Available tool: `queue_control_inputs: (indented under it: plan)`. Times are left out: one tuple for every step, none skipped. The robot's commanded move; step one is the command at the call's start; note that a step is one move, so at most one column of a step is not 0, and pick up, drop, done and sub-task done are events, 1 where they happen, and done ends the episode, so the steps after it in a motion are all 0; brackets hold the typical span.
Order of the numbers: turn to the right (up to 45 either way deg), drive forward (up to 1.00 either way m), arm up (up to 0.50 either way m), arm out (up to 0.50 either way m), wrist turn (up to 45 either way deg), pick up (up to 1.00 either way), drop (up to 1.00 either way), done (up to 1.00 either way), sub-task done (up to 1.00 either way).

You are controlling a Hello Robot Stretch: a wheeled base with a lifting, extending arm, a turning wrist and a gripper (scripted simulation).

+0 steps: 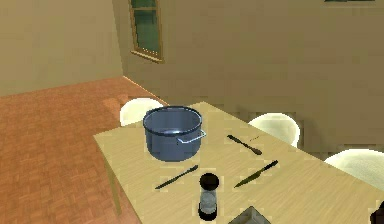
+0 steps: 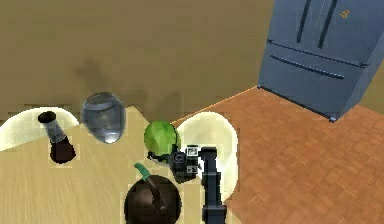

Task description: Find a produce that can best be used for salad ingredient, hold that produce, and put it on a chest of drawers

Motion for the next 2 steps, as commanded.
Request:
queue_control_inputs:
  plan:
    - [0.0,0.00,0.10,0.00,0.0,0.00,0.00,0.00,0.00]
    - [0.0,0.00,0.18,0.00,0.0,0.00,0.00,0.00,0.00]
